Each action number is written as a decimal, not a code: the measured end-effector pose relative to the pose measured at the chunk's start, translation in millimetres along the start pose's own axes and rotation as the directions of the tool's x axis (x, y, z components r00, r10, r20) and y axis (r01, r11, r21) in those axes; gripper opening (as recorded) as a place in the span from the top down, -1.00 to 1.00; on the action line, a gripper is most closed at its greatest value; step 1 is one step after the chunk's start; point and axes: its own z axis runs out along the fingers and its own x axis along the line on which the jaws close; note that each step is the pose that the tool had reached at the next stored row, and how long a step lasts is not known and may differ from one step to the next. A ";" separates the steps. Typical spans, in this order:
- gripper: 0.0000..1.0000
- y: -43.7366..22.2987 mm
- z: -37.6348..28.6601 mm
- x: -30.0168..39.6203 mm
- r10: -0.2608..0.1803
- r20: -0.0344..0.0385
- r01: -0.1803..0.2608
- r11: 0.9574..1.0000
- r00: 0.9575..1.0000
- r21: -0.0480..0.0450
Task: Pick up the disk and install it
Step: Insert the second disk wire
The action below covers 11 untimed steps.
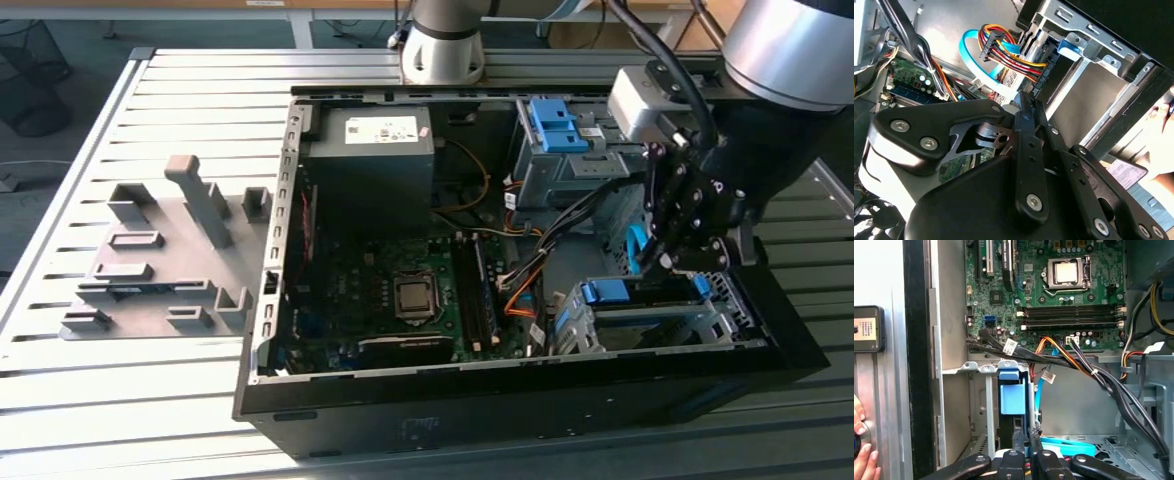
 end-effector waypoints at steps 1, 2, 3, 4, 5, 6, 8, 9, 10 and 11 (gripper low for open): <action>0.68 -0.1 0.8 0.3 0.000 0.000 0.000 1.000 1.000 0.000; 0.68 -0.2 1.5 0.6 0.000 0.000 0.000 1.000 1.000 0.000; 0.68 -0.5 1.9 0.9 0.000 0.000 0.000 1.000 1.000 0.000; 0.68 -1.0 2.1 0.9 0.000 0.000 0.000 1.000 1.000 -0.001; 0.68 -1.7 2.4 0.9 -0.001 0.000 0.001 1.000 1.000 -0.004; 0.68 -2.2 2.7 0.9 -0.001 0.000 0.001 1.000 1.000 -0.005; 0.68 -2.9 3.4 0.9 -0.002 0.000 0.002 1.000 1.000 -0.009; 0.68 -3.1 3.9 0.9 -0.002 -0.001 0.002 1.000 1.000 -0.010; 0.68 -3.2 4.3 1.2 -0.002 -0.001 0.002 1.000 1.000 -0.010; 0.68 -3.4 4.7 1.8 -0.002 0.000 0.002 1.000 1.000 -0.010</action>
